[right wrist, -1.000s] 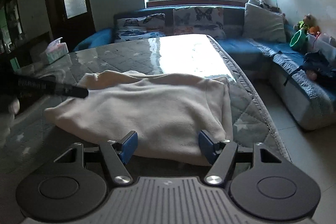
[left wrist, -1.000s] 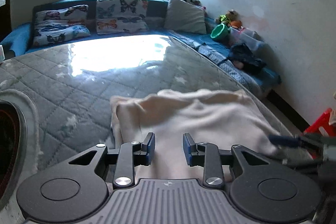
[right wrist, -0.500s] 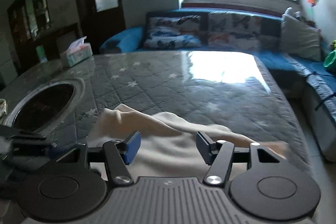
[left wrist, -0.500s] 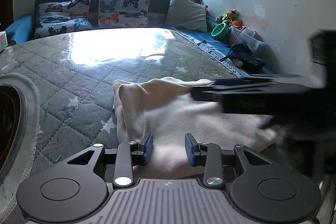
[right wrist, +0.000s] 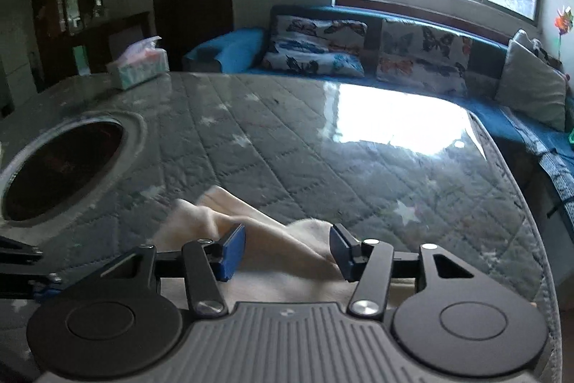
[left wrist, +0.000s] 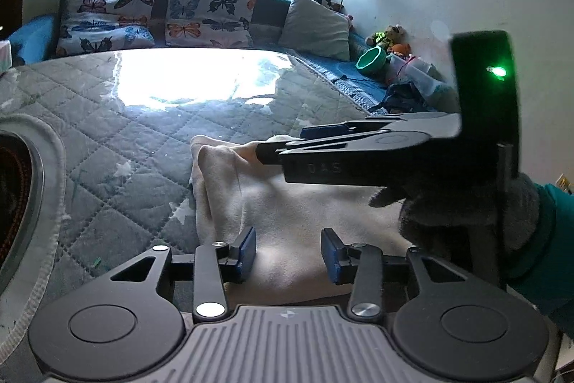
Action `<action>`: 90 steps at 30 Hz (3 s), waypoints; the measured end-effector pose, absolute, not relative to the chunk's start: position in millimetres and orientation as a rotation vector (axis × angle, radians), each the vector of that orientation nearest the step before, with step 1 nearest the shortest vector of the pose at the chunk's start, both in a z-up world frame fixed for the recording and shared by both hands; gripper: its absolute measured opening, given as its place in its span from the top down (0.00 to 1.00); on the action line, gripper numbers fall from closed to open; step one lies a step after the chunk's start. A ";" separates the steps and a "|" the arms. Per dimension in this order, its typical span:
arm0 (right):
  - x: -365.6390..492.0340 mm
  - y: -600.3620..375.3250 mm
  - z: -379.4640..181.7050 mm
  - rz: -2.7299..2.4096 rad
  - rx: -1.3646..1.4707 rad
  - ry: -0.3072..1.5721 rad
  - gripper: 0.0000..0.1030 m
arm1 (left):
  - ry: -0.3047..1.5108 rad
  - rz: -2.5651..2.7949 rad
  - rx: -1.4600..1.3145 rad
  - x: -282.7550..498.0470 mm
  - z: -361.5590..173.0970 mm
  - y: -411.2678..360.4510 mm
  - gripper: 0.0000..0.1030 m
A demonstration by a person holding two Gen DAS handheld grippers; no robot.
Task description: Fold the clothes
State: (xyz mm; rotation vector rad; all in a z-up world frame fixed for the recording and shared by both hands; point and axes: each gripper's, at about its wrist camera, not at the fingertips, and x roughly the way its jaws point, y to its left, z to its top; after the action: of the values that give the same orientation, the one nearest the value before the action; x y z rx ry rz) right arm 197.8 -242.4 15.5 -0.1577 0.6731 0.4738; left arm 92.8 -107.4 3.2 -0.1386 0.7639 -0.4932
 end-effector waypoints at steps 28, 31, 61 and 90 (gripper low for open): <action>106.7 -258.2 24.0 0.412 -0.189 0.626 0.49 | 0.754 -0.413 -0.126 86.9 -8.2 -91.7 0.60; 88.0 -259.7 9.1 0.385 -0.193 0.625 0.49 | 0.748 -0.397 -0.109 85.5 -10.0 -93.1 0.59; 79.9 -340.5 15.5 0.275 0.012 0.566 0.43 | 0.736 -0.306 -0.074 78.0 -12.9 -101.2 0.57; 85.1 -306.5 -10.2 0.269 -0.114 0.640 0.00 | 0.654 -0.265 -0.026 75.5 -23.8 -94.3 0.05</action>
State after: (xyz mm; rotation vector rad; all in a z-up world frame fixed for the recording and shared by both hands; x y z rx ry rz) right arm 85.1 -306.5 -10.2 -0.1142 0.6401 0.2687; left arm 75.5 -94.3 -23.8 -0.0262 0.6540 -0.2649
